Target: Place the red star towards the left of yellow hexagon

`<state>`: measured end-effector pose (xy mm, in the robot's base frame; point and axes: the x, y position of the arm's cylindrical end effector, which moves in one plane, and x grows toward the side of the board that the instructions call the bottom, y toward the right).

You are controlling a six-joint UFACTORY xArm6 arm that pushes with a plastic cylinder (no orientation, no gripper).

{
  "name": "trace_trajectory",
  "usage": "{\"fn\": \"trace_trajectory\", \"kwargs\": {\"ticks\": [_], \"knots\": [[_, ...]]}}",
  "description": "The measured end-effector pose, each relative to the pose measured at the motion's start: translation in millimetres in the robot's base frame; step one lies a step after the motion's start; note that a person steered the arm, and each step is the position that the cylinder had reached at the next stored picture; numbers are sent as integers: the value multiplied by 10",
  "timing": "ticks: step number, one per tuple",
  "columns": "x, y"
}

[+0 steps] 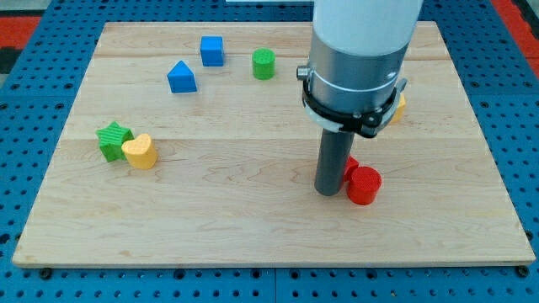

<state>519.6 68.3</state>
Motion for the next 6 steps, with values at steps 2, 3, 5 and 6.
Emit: {"fn": "trace_trajectory", "kwargs": {"ticks": [2, 3, 5, 6], "knots": [[-105, 466], [-305, 491], [-724, 114], [-904, 97]]}}
